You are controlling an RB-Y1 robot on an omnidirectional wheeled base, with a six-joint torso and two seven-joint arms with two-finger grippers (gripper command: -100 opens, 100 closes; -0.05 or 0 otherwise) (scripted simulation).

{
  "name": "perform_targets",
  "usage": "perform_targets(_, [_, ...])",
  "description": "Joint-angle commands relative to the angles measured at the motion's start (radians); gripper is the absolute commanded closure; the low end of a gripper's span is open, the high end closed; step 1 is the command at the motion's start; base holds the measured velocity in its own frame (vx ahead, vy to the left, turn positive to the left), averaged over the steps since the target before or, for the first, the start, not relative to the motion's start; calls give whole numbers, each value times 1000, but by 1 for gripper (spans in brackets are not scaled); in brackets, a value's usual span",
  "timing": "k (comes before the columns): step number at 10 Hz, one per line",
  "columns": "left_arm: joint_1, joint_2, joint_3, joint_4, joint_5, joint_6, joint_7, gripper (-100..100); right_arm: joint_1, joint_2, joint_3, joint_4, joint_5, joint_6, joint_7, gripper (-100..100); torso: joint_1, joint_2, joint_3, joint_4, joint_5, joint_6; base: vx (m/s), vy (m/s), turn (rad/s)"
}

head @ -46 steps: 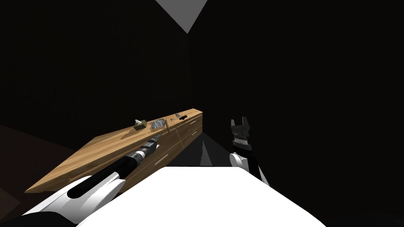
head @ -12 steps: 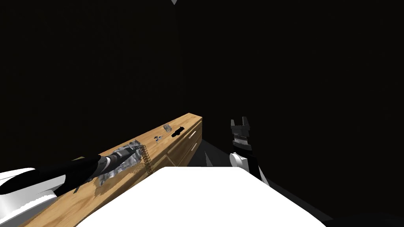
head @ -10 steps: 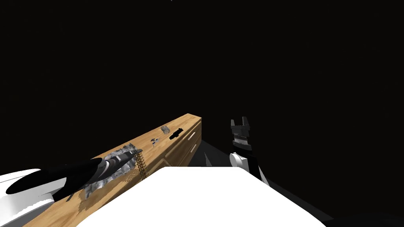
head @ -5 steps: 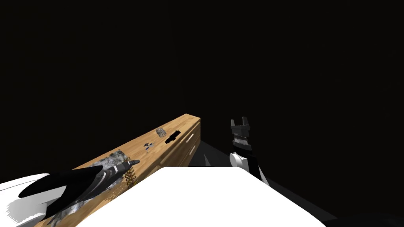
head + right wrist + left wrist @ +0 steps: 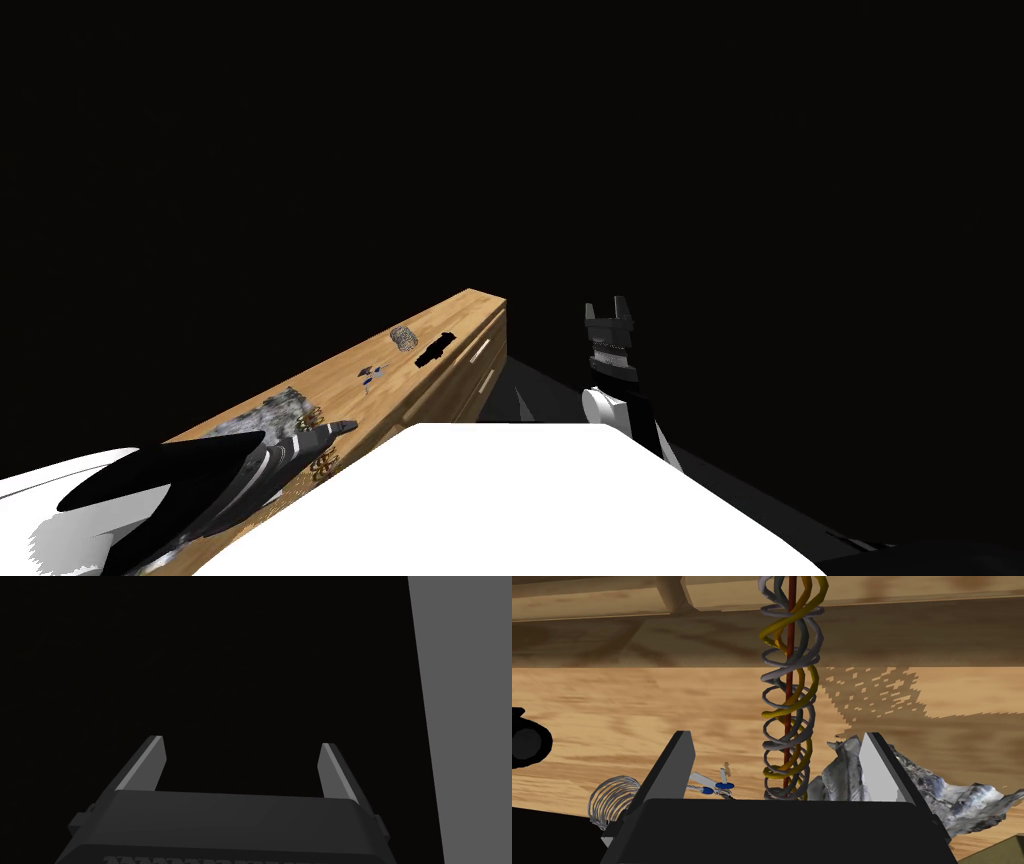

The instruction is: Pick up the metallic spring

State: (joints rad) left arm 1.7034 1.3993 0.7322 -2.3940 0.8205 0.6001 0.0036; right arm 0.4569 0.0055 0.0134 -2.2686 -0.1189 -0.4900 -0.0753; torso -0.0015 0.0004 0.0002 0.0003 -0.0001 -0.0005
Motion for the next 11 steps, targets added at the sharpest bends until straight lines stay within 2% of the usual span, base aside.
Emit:
perform_targets(1, [0, 0, 0, 0, 0, 0, 0, 0, 0, 0, 0, 0, 0, 0, 0, 0, 0, 0, 0, 0, 0, 0, 0, 0, 0])
perform_targets(2, [-16, -2, -31, 21, -9, -15, -3, -100, 0, 0, 0, 0, 0, 0, 0, 0, 0, 0, 0, 0, 0, 0, 6, -6, -55])
perform_targets(3, [-32, -3, -63, 43, -18, -31, -6, -100, 0, 0, 0, 0, 0, 0, 0, 0, -1, -1, -1, 0, 0, 0, 17, -17, -70])
perform_targets(4, [-40, -4, -79, 54, -23, -39, -7, -100, 0, 0, 0, 0, 0, 0, 0, 0, -1, -2, -1, 0, 0, 0, 19, -19, -38])
perform_targets(6, [-72, -7, -143, 96, -42, -70, -13, -100, 0, 0, 0, 0, 0, 0, 0, 0, -2, -2, -1, -1, 0, 0, 22, -20, -57])
perform_targets(7, [-71, -2, -131, 85, -42, -57, -5, -100, 0, 0, 0, 0, 0, 0, 0, 0, -2, -2, -1, -1, 0, 0, 9, -9, -7])
perform_targets(8, [-73, -2, -135, 87, -43, -60, -5, 100, 0, 0, 0, 0, 0, 0, 0, 0, -1, -2, -1, 0, 0, 0, 0, 0, 0])
perform_targets(11, [-73, -2, -134, 87, -42, -59, -4, 100, 0, 0, 0, 0, 0, 0, 0, 0, -1, -1, -1, 0, 0, 0, 0, 0, 0])
